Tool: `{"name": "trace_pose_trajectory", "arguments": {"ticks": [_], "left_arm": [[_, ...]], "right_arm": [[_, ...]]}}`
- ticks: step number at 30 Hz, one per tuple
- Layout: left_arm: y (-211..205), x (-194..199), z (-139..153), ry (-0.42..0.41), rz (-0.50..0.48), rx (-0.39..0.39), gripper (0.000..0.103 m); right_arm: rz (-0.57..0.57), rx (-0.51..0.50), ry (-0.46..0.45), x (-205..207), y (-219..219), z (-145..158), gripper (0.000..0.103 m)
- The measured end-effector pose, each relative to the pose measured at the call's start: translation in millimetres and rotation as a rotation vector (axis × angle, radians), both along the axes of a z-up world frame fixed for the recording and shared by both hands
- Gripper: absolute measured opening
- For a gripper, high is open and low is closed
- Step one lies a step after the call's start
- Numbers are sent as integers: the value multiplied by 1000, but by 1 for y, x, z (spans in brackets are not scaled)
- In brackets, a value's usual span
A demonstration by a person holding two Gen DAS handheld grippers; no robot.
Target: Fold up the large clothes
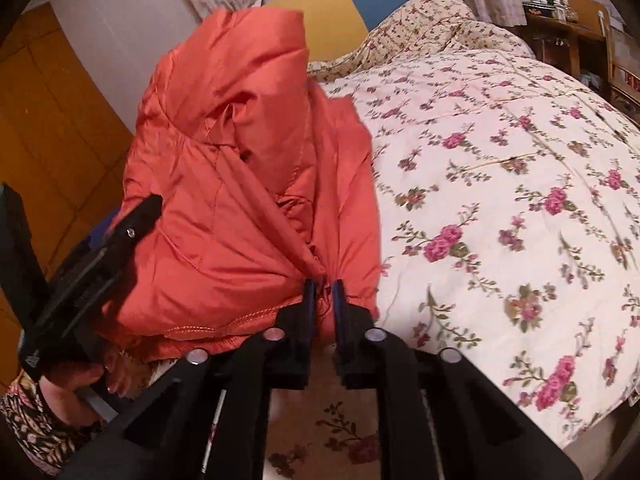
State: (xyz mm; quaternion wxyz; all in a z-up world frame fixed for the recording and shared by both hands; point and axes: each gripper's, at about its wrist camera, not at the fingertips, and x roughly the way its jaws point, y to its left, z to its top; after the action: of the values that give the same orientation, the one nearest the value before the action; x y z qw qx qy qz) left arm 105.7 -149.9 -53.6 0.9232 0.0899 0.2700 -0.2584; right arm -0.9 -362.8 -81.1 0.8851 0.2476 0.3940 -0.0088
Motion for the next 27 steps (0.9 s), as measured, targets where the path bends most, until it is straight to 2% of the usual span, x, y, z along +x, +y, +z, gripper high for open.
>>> {"name": "trace_pose_trajectory", "arguments": {"ticks": [4, 7, 13, 16, 18, 21, 23, 27], "left_arm": [[-3, -2, -1, -4, -6, 9, 81], [-5, -3, -1, -7, -9, 19, 81], [-5, -3, -3, -9, -16, 28, 81], [-6, -3, -3, -11, -19, 22, 81], [-5, -3, -3, -9, -19, 20, 81], [-4, -2, -1, -3, -38, -3, 82], [-2, -3, 1, -3, -57, -19, 83], [-5, -5, 0, -11, -63, -13, 83]], "right_arm": [[-63, -42, -67, -8, -9, 26, 23], [-70, -24, -121, -2, -13, 46, 23], [-21, -52, -205, 48, -3, 85, 23], [-15, -78, -192, 74, 1, 92, 23], [-18, -133, -113, 98, 5, 83, 21], [-14, -147, 0, 115, 2, 52, 18], [-17, -119, 29, 118, -5, 31, 18], [-26, -138, 38, 111, -6, 15, 18]]}}
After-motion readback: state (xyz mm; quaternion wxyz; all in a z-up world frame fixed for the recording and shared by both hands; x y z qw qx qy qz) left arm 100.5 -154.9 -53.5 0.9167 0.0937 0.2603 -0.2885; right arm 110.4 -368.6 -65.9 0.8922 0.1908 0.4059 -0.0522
